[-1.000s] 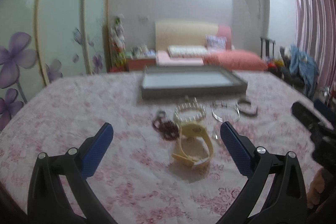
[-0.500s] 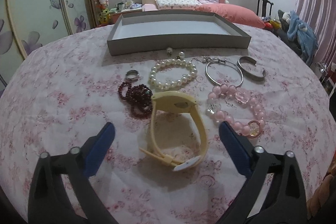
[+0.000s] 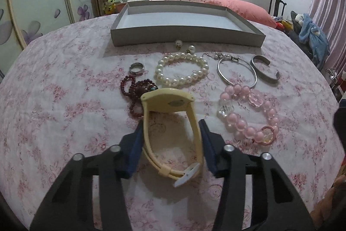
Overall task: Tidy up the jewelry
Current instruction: 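Grasp the cream watch with the left tool while the right tool grasps the pink bead bracelet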
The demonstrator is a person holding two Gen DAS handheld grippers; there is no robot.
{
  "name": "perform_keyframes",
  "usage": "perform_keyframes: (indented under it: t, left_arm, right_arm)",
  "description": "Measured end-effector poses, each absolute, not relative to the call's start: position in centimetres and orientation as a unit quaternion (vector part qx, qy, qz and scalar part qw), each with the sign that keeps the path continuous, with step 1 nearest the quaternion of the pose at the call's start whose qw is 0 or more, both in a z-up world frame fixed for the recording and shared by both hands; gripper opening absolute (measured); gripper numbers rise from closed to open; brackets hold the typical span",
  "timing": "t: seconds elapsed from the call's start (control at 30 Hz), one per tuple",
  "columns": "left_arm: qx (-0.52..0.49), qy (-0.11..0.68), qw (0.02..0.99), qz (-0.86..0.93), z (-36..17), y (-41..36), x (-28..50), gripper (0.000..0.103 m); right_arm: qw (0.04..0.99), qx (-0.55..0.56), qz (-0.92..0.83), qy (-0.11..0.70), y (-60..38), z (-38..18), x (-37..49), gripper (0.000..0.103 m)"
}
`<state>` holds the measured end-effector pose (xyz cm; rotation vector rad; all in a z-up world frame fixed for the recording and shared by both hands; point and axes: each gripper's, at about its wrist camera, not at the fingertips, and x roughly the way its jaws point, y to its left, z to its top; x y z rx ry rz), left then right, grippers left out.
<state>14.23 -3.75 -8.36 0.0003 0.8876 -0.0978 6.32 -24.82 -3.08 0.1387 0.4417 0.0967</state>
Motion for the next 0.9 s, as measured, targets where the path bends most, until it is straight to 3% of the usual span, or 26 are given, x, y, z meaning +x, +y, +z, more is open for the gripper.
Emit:
perform_keyframes:
  t: [0.2, 0.4, 0.7, 0.9]
  left_arm:
    - [-0.004, 0.428, 0.903, -0.043, -8.2, -1.8, 13.1, 0.044]
    - [-0.009, 0.427, 0.904, -0.015, -8.2, 1.0, 12.9, 0.044]
    - [-0.021, 0.428, 0.903, -0.007, -8.1, 2.6, 13.0, 0.045]
    - [-0.025, 0.429, 0.903, -0.009, -8.1, 2.8, 13.1, 0.046]
  right_arm:
    - [0.951, 0.057, 0.076, 0.295, -24.3, -4.2, 9.3, 0.099]
    - [0.913, 0.039, 0.107, 0.391, -22.9, -6.3, 13.0, 0.07]
    - [0.894, 0.011, 0.109, 0.435, -21.9, -7.0, 16.5, 0.048]
    - [0.896, -0.032, 0.116, 0.428, -20.4, -7.1, 16.6, 0.039]
